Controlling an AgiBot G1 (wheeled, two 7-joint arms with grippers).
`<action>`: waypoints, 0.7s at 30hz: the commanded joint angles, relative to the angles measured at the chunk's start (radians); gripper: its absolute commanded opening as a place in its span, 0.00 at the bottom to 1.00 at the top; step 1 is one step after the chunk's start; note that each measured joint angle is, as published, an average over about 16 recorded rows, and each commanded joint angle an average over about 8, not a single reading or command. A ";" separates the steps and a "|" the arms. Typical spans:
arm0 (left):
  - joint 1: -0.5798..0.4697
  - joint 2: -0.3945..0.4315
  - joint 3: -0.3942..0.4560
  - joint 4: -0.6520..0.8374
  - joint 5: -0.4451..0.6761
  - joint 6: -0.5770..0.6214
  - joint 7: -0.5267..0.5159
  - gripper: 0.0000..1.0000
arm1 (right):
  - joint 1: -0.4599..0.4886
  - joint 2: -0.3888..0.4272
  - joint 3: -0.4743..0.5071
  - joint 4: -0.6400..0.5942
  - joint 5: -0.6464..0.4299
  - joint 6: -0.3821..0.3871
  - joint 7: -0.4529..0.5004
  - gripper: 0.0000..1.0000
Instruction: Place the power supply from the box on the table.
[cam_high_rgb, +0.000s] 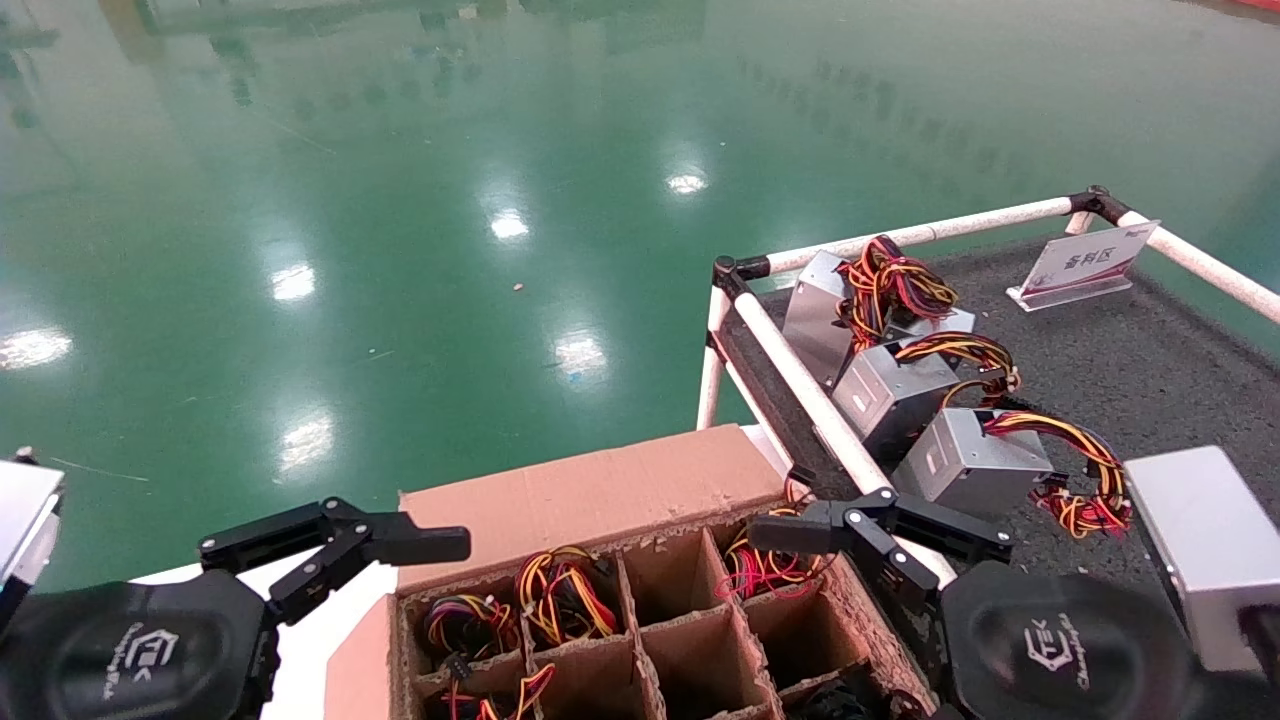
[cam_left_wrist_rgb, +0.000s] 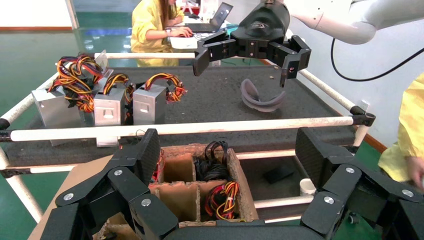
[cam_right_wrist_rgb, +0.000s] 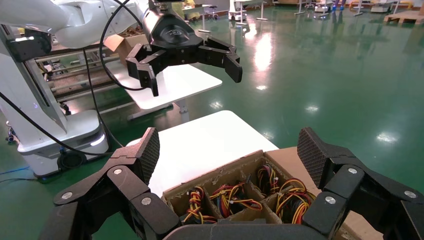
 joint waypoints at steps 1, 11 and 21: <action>0.000 0.000 0.000 0.000 0.000 0.000 0.000 0.00 | 0.000 0.000 0.000 0.000 0.000 0.000 0.000 1.00; 0.000 0.000 0.000 0.000 0.000 0.000 0.000 0.00 | 0.000 0.000 0.000 0.000 0.000 0.000 0.000 1.00; 0.000 0.000 0.000 0.000 0.000 0.000 0.000 0.00 | 0.000 0.000 0.000 0.000 0.000 0.000 0.000 1.00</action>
